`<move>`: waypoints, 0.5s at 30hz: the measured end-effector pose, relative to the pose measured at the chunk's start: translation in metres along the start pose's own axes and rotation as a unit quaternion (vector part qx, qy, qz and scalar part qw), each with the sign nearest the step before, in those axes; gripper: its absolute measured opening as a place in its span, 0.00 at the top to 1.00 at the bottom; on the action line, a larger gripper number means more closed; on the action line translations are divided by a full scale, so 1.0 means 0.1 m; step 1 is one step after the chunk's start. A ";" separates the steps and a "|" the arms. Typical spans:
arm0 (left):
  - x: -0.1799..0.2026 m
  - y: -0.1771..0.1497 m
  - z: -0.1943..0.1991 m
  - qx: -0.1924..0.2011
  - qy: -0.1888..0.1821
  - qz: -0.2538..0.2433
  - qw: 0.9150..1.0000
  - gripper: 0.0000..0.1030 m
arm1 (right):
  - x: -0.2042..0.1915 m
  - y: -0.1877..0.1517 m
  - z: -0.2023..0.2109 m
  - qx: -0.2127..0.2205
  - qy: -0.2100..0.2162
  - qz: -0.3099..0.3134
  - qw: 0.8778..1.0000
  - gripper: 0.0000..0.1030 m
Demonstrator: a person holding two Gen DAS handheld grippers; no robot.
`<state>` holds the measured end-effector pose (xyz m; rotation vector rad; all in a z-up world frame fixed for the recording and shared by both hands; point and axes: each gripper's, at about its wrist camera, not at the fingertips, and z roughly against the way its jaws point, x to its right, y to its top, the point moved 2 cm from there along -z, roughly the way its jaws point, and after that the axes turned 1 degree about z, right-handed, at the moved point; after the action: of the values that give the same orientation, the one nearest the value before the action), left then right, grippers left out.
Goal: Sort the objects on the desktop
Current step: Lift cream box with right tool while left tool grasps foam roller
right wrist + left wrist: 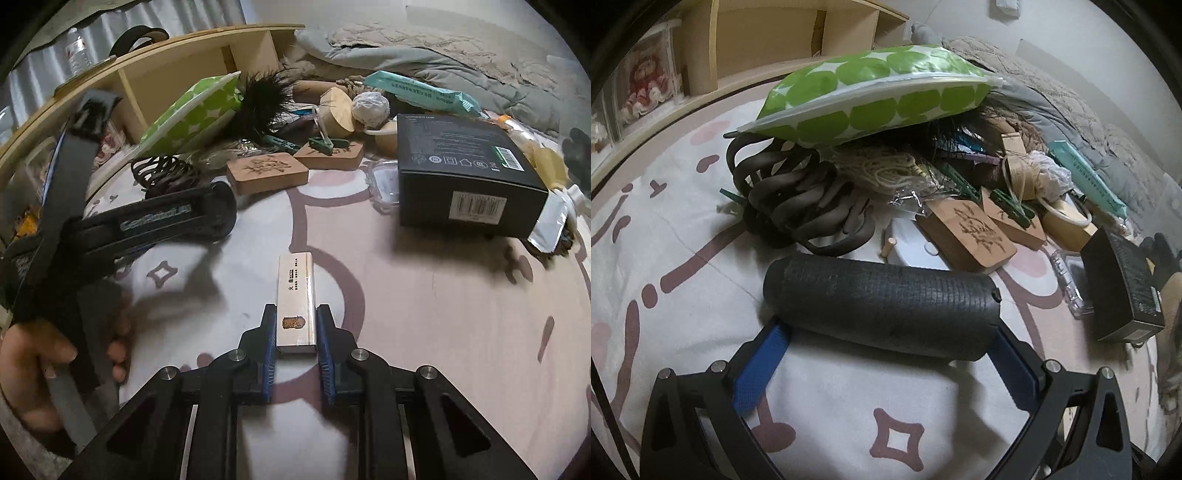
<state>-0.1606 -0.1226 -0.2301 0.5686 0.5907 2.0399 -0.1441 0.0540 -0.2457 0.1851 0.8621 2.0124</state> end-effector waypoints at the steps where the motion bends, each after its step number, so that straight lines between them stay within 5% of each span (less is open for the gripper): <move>1: -0.01 0.00 0.00 0.003 -0.002 0.001 1.000 0.00 | 0.00 -0.01 0.00 0.001 -0.001 -0.001 1.000 0.79; 15: -0.02 -0.10 0.17 0.002 -0.054 -0.012 0.998 0.05 | 0.05 -0.18 0.19 0.000 0.002 -0.013 1.000 0.79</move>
<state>-0.1435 -0.1162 -0.2230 0.6667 0.5357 1.9724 -0.1264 0.0734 -0.2438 0.1696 0.8631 1.9885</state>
